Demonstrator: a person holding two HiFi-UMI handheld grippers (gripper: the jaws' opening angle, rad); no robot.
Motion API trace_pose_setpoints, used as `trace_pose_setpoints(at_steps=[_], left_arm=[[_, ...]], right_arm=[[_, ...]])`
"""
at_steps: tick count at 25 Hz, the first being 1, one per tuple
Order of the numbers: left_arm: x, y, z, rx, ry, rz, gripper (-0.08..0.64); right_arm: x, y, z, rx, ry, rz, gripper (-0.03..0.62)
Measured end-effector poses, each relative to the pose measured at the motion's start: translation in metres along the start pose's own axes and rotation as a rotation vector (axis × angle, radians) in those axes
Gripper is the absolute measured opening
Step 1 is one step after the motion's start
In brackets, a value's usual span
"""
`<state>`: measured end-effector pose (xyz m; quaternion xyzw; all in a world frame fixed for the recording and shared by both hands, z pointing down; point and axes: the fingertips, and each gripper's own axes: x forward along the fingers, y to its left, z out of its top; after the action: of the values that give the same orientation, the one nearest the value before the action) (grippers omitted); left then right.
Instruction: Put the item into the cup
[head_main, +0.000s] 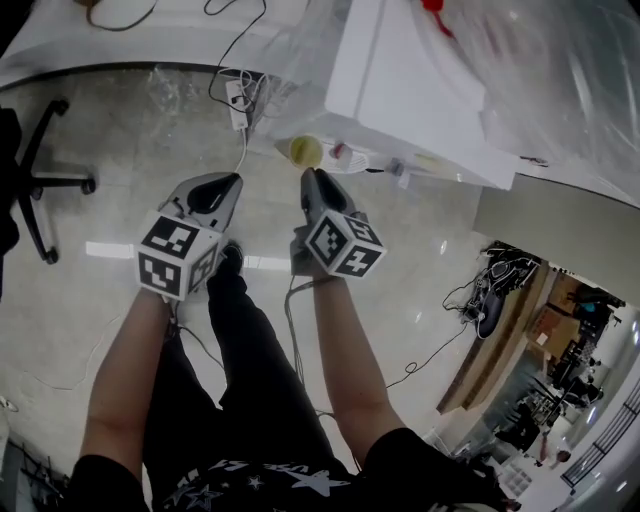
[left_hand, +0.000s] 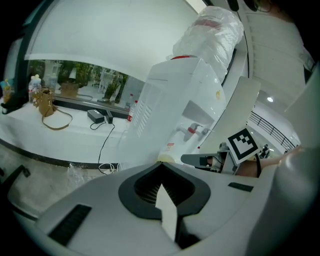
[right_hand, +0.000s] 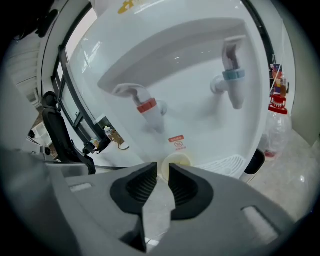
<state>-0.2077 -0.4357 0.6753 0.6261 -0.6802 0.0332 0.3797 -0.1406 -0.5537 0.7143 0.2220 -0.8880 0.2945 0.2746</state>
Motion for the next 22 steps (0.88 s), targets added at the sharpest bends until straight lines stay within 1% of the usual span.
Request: trace_pose_setpoints(at_steps=[5,12,17,22], left_arm=[[-0.032,-0.011,0.006,0.021,-0.010,-0.037,0.003],[-0.088,-0.027,0.001,0.077,-0.002,-0.099,0.003],[-0.135,-0.034,-0.012,0.114,0.033,-0.159,0.003],[-0.186,-0.031,-0.030,0.169,0.077,-0.217,0.003]], right_arm=[[-0.038,0.023,0.001,0.006,-0.042,-0.033,0.074],[-0.096,0.053,-0.012,0.076,-0.121,-0.095,0.072],[-0.134,0.091,-0.020,0.122,-0.183,-0.121,0.069],[-0.170,0.138,-0.042,0.156,-0.215,-0.136,0.064]])
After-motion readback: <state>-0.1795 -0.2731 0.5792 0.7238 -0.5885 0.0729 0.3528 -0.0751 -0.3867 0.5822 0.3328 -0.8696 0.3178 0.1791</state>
